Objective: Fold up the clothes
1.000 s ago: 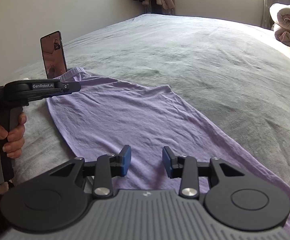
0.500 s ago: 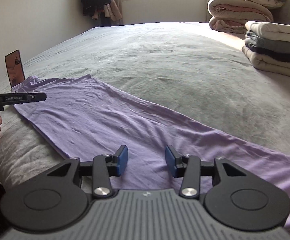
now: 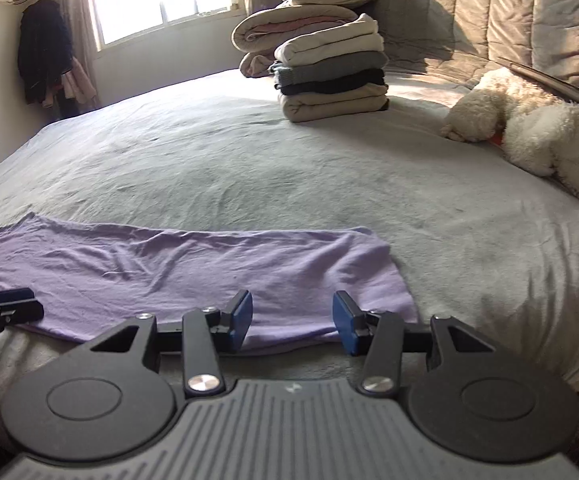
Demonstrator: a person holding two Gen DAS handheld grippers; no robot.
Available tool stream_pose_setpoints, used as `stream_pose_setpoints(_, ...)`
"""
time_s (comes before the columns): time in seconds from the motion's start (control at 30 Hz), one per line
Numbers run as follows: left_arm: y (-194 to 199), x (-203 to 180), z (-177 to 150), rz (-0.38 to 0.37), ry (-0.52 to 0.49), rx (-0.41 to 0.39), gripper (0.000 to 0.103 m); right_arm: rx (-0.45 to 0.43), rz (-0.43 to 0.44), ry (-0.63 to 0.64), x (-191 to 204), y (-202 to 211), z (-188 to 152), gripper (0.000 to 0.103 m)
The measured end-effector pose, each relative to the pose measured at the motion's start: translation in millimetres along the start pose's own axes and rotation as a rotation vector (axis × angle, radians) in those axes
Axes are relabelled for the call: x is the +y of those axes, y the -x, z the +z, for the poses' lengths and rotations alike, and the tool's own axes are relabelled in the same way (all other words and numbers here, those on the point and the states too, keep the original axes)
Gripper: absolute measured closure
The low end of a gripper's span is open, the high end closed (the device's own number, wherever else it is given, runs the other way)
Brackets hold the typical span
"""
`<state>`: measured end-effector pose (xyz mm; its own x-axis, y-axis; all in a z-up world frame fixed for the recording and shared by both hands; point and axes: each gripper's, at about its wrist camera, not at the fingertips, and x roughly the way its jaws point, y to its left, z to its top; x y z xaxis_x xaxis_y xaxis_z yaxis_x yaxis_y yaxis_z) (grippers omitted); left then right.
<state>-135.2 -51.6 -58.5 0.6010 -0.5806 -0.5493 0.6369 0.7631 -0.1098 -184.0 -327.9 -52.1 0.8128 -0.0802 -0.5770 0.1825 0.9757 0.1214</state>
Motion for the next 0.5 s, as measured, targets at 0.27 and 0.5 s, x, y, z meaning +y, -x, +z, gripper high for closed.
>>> stream_pose_setpoints(0.27,-9.8,-47.0,4.3,-0.171,-0.084,-0.001,0.069,-0.02,-0.126,-0.104,-35.1,-4.6,-3.6,0.054)
stream_pose_setpoints(0.5,-9.0,-29.8,15.3,-0.136,-0.02,-0.028,0.069,-0.018,-0.163,-0.05,-26.1,-7.0,-7.3,0.054)
